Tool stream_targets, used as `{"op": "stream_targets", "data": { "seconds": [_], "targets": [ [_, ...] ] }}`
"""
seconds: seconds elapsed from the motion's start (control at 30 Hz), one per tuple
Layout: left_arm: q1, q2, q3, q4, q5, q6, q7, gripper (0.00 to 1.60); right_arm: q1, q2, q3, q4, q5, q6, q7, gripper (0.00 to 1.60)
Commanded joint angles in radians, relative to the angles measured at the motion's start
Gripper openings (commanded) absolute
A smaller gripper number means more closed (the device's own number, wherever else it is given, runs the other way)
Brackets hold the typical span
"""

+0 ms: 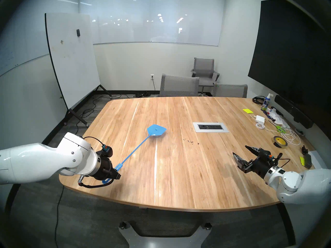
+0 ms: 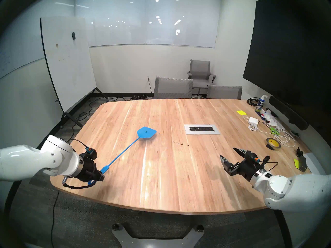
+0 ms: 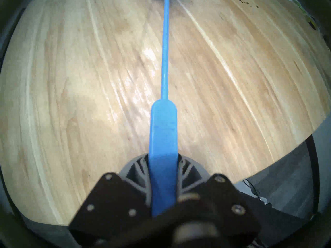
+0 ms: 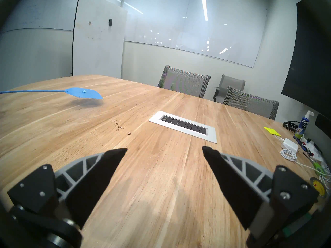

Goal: Swat a bug on table

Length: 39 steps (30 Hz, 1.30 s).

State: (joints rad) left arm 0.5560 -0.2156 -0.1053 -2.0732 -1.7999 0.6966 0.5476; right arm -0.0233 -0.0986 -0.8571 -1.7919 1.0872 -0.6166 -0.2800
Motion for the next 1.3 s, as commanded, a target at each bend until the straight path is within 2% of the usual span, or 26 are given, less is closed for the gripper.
{"op": "stream_targets", "data": {
  "seconds": [0.0,0.23,0.37,0.5,0.73,0.77,0.83,0.87,0.93,1.1,1.27],
  "targets": [
    [-0.028,-0.088,-0.023,0.053,-0.084,-0.002,0.127,0.0,0.01,-0.001,0.009,0.002,-0.002,-0.003,0.002,1.6],
    [-0.046,-0.124,-0.03,0.095,-0.142,0.035,0.179,0.03,0.011,-0.001,0.009,0.003,-0.002,-0.004,0.002,1.6],
    [-0.045,-0.138,-0.026,0.106,-0.146,0.045,0.189,0.37,0.011,-0.001,0.008,0.003,-0.002,-0.004,0.003,1.6],
    [-0.044,-0.145,-0.024,0.109,-0.15,0.05,0.197,0.61,0.011,-0.001,0.008,0.003,-0.002,-0.004,0.003,1.6],
    [-0.044,-0.152,-0.024,0.117,-0.156,0.054,0.206,0.79,0.011,-0.001,0.008,0.003,-0.002,-0.004,0.003,1.6],
    [-0.044,-0.152,-0.024,0.117,-0.157,0.054,0.207,0.96,0.011,-0.001,0.008,0.003,-0.002,-0.004,0.003,1.6],
    [-0.045,-0.151,-0.024,0.116,-0.157,0.055,0.21,1.02,0.011,-0.001,0.008,0.003,-0.002,-0.004,0.003,1.6],
    [-0.045,-0.15,-0.024,0.113,-0.16,0.055,0.216,1.19,0.011,-0.001,0.008,0.003,-0.002,-0.004,0.003,1.6],
    [-0.045,-0.148,-0.025,0.112,-0.162,0.055,0.218,1.31,0.011,-0.001,0.008,0.003,-0.002,-0.004,0.003,1.6],
    [-0.047,-0.131,-0.031,0.099,-0.174,0.053,0.203,1.28,0.011,-0.001,0.008,0.003,-0.002,-0.004,0.003,1.6],
    [-0.046,-0.083,-0.037,0.024,-0.177,0.052,0.178,1.24,0.011,-0.001,0.008,0.003,-0.002,-0.004,0.003,1.6]
  ]
}}
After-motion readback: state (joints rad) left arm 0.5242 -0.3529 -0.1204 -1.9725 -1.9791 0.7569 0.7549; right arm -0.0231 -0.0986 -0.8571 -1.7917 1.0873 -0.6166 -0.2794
